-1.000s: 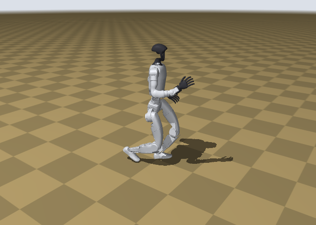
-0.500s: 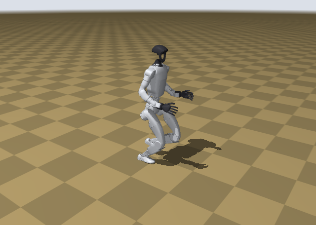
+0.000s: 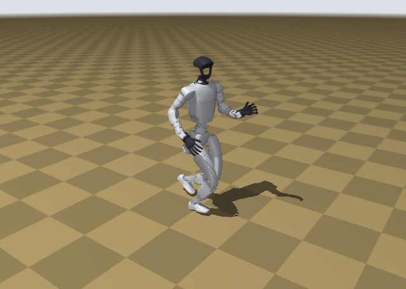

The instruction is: Sport exercise

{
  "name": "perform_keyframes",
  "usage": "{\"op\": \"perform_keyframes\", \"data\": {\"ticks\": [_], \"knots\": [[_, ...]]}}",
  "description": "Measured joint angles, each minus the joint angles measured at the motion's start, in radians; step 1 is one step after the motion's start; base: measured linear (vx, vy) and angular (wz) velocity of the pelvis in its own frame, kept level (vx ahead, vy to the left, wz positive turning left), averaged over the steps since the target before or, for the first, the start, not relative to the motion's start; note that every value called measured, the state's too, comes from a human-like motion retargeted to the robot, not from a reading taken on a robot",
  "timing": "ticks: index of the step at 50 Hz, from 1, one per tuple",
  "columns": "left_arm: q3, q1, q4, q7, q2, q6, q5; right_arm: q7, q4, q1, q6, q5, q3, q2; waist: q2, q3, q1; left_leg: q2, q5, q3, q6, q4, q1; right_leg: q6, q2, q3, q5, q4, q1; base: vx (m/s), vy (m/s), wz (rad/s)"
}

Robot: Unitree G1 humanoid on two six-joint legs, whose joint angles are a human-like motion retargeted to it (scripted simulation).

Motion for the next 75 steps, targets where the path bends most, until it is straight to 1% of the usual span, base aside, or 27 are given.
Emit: {"op": "perform_keyframes", "data": {"ticks": [3, 5, 8, 10, 11, 14, 17, 20, 23, 25, 27, 29, 31, 33, 36, 40, 42, 47, 50, 52, 55, 57, 59, 62, 67, 70, 75], "knots": [[-0.015, 0.049, 0.006, -0.049, -0.025, 0.024, -0.022, -0.028, 0.002, -0.061, 0.018, -0.018, 0.0, 0.006, 0.027, 0.035, 0.055, 0.128, 0.027, -0.005, 0.039, 0.278, -0.089, -0.079, 0.079, -0.015, -0.05, 0.056, 0.052, -0.11, -0.07, -0.56], [-0.022, 0.094, 0.052, -0.072, -0.05, 0.054, -0.028, -0.057, 0.027, -0.158, 0.032, -0.054, 0.015, 0.012, 0.04, 0.049, 0.109, 0.209, -0.023, -0.015, 0.093, 0.422, -0.2, -0.114, 0.13, -0.015, -0.059, 0.045, 0.075, -0.13, -0.05, -0.68], [-0.035, 0.194, 0.161, -0.111, -0.091, 0.093, -0.043, -0.089, 0.058, -0.328, 0.044, -0.098, 0.03, 0.023, 0.033, 0.045, 0.186, 0.238, -0.137, -0.024, 0.164, 0.455, -0.386, -0.118, 0.162, 0.007, -0.059, -0.016, 0.137, -0.08, -0.01, -0.53], [-0.037, 0.278, 0.228, -0.144, -0.105, 0.11, -0.062, -0.106, 0.044, -0.422, 0.045, -0.101, 0.025, 0.029, 0.006, 0.033, 0.212, 0.194, -0.179, -0.012, 0.188, 0.367, -0.49, -0.093, 0.137, 0.027, -0.059, -0.053, 0.195, 0.01, 0.02, 0.1], [-0.034, 0.323, 0.254, -0.16, -0.106, 0.114, -0.073, -0.112, 0.025, -0.456, 0.045, -0.094, 0.019, 0.03, -0.018, 0.025, 0.212, 0.147, -0.179, 0.002, 0.19, 0.29, -0.527, -0.072, 0.104, 0.035, -0.059, -0.059, 0.222, 0.04, 0.05, 0.45], [-0.024, 0.442, 0.323, -0.203, -0.094, 0.123, -0.104, -0.115, -0.035, -0.53, 0.037, -0.072, 0.008, 0.028, -0.104, -0.003, 0.196, -0.017, -0.169, 0.056, 0.173, 0.018, -0.586, 0.006, -0.023, 0.053, -0.048, -0.054, 0.298, 0.08, 0.06, 0.76], [-0.01, 0.522, 0.373, -0.225, -0.075, 0.132, -0.123, -0.096, -0.09, -0.564, 0.028, -0.065, 0.009, 0.024, -0.194, -0.02, 0.163, -0.19, -0.135, 0.096, 0.158, -0.242, -0.57, 0.091, -0.166, 0.067, -0.003, -0.022, 0.362, 0.07, 0.07, 0.75], [0.003, 0.561, 0.393, -0.228, -0.071, 0.137, -0.125, -0.065, -0.12, -0.562, 0.022, -0.075, 0.021, 0.026, -0.256, -0.007, 0.143, -0.303, -0.123, 0.111, 0.186, -0.299, -0.509, 0.155, -0.271, 0.084, 0.048, 0.078, 0.43, 0.04, 0.04, 0.27], [0.012, 0.547, 0.407, -0.21, -0.074, 0.139, -0.094, -0.031, -0.114, -0.521, 0.025, -0.097, 0.043, 0.05, -0.296, 0.018, 0.119, -0.367, -0.144, 0.126, 0.235, -0.245, -0.455, 0.197, -0.361, 0.094, 0.176, 0.26, 0.429, 0.0, 0.0, 0.0], [0.015, 0.499, 0.416, -0.19, -0.075, 0.139, -0.067, -0.01, -0.088, -0.484, 0.032, -0.11, 0.058, 0.07, -0.323, 0.027, 0.091, -0.396, -0.167, 0.132, 0.247, -0.23, -0.422, 0.193, -0.433, 0.097, 0.243, 0.397, 0.378, -0.06, -0.01, 0.0], [0.013, 0.425, 0.427, -0.165, -0.073, 0.137, -0.051, 0.008, -0.04, -0.448, 0.037, -0.122, 0.074, 0.085, -0.343, 0.025, 0.054, -0.418, -0.179, 0.13, 0.247, -0.261, -0.374, 0.159, -0.501, 0.107, 0.245, 0.497, 0.291, -0.03, -0.01, 0.02], [0.01, 0.338, 0.435, -0.137, -0.072, 0.136, -0.045, 0.02, 0.019, -0.411, 0.036, -0.126, 0.089, 0.091, -0.354, 0.02, 0.016, -0.442, -0.179, 0.122, 0.247, -0.328, -0.302, 0.124, -0.553, 0.126, 0.198, 0.548, 0.194, 0.0, 0.0, 0.0], [0.009, 0.254, 0.435, -0.114, -0.068, 0.135, -0.048, 0.024, 0.08, -0.371, 0.035, -0.124, 0.102, 0.087, -0.351, 0.016, -0.016, -0.459, -0.179, 0.11, 0.247, -0.405, -0.213, 0.097, -0.573, 0.144, 0.137, 0.544, 0.106, 0.02, 0.06, -0.26], [0.008, 0.174, 0.425, -0.096, -0.062, 0.131, -0.053, 0.024, 0.14, -0.331, 0.034, -0.12, 0.108, 0.074, -0.337, 0.013, -0.038, -0.46, -0.179, 0.097, 0.239, -0.48, -0.119, 0.082, -0.563, 0.149, 0.077, 0.489, 0.033, 0.05, 0.04, -0.43], [0.001, 0.066, 0.394, -0.082, -0.047, 0.118, -0.059, 0.02, 0.219, -0.272, 0.047, -0.111, 0.101, 0.05, -0.3, 0.008, -0.056, -0.43, -0.171, 0.08, 0.2, -0.576, 0.004, 0.075, -0.503, 0.134, 0.008, 0.331, -0.042, 0.05, -0.02, -0.44], [-0.024, -0.048, 0.343, -0.072, -0.026, 0.091, -0.05, 0.009, 0.305, -0.206, 0.071, -0.1, 0.078, 0.025, -0.231, -0.019, -0.05, -0.345, -0.154, 0.078, 0.143, -0.627, 0.086, 0.085, -0.348, 0.129, -0.027, 0.07, -0.116, 0.02, -0.05, -0.45], [-0.036, -0.082, 0.32, -0.07, -0.023, 0.08, -0.041, 0.002, 0.335, -0.182, 0.079, -0.096, 0.068, 0.017, -0.201, -0.032, -0.04, -0.303, -0.164, 0.078, 0.125, -0.594, 0.098, 0.083, -0.283, 0.131, -0.026, 0.001, -0.126, 0.0, -0.05, -0.34], [-0.054, -0.096, 0.282, -0.083, -0.033, 0.066, -0.032, -0.03, 0.379, -0.155, 0.087, -0.081, 0.053, 0.018, -0.136, 0.003, -0.011, -0.189, -0.179, 0.05, 0.094, -0.368, 0.15, 0.037, -0.175, 0.088, -0.015, 0.039, -0.029, 0.01, -0.06, -0.23], [-0.069, -0.07, 0.274, -0.106, -0.047, 0.067, -0.03, -0.049, 0.394, -0.18, 0.088, -0.074, 0.049, 0.025, -0.058, 0.041, 0.026, -0.043, -0.165, 0.039, 0.063, -0.13, 0.16, -0.015, -0.071, 0.021, -0.018, 0.062, 0.056, 0.04, -0.05, -0.42], [-0.083, -0.048, 0.274, -0.127, -0.058, 0.074, -0.028, -0.056, 0.39, -0.216, 0.09, -0.07, 0.048, 0.025, -0.003, 0.064, 0.058, 0.066, -0.124, 0.037, 0.052, 0.018, 0.139, -0.05, -0.001, -0.016, -0.021, 0.049, 0.106, 0.01, -0.05, -0.34], [-0.112, -0.007, 0.276, -0.162, -0.073, 0.086, -0.023, -0.067, 0.372, -0.281, 0.092, -0.068, 0.052, 0.022, 0.027, 0.084, 0.098, 0.166, -0.094, 0.042, 0.084, 0.188, 0.043, -0.072, 0.047, -0.027, -0.031, 0.025, 0.161, 0.0, 0.0, 0.0], [-0.126, 0.028, 0.276, -0.185, -0.074, 0.093, -0.024, -0.073, 0.349, -0.331, 0.091, -0.063, 0.053, 0.018, 0.026, 0.084, 0.123, 0.19, -0.133, 0.047, 0.118, 0.233, -0.054, -0.066, 0.059, -0.017, -0.035, -0.007, 0.192, 0.0, 0.0, 0.0], [-0.133, 0.074, 0.279, -0.199, -0.072, 0.097, -0.026, -0.078, 0.317, -0.376, 0.088, -0.059, 0.049, 0.015, 0.008, 0.076, 0.142, 0.174, -0.171, 0.057, 0.146, 0.215, -0.162, -0.049, 0.049, 0.0, -0.036, -0.037, 0.218, -0.06, 0.0, 0.22], [-0.132, 0.151, 0.306, -0.205, -0.067, 0.1, -0.03, -0.087, 0.261, -0.43, 0.081, -0.05, 0.038, 0.013, -0.039, 0.047, 0.149, 0.098, -0.179, 0.076, 0.164, 0.09, -0.33, -0.015, -0.002, 0.02, -0.035, -0.073, 0.236, -0.07, 0.01, 0.37], [-0.105, 0.273, 0.416, -0.199, -0.065, 0.119, -0.025, -0.092, 0.176, -0.5, 0.07, -0.059, 0.027, 0.014, -0.104, -0.021, 0.144, -0.053, -0.16, 0.086, 0.135, -0.193, -0.524, 0.032, -0.08, 0.04, -0.039, -0.117, 0.256, 0.0, 0.03, 0.18], [-0.081, 0.331, 0.495, -0.206, -0.066, 0.137, -0.026, -0.084, 0.134, -0.527, 0.069, -0.083, 0.024, 0.019, -0.134, -0.049, 0.143, -0.127, -0.137, 0.071, 0.132, -0.305, -0.58, 0.045, -0.116, 0.048, -0.048, -0.117, 0.272, 0.0, 0.0, 0.0], [-0.037, 0.4, 0.602, -0.228, -0.071, 0.161, -0.025, -0.046, 0.08, -0.526, 0.077, -0.123, 0.023, 0.038, -0.159, -0.022, 0.166, -0.164, -0.132, 0.058, 0.171, -0.204, -0.552, 0.061, -0.138, 0.063, -0.059, -0.05, 0.372, 0.04, 0.04, -0.27]]}}
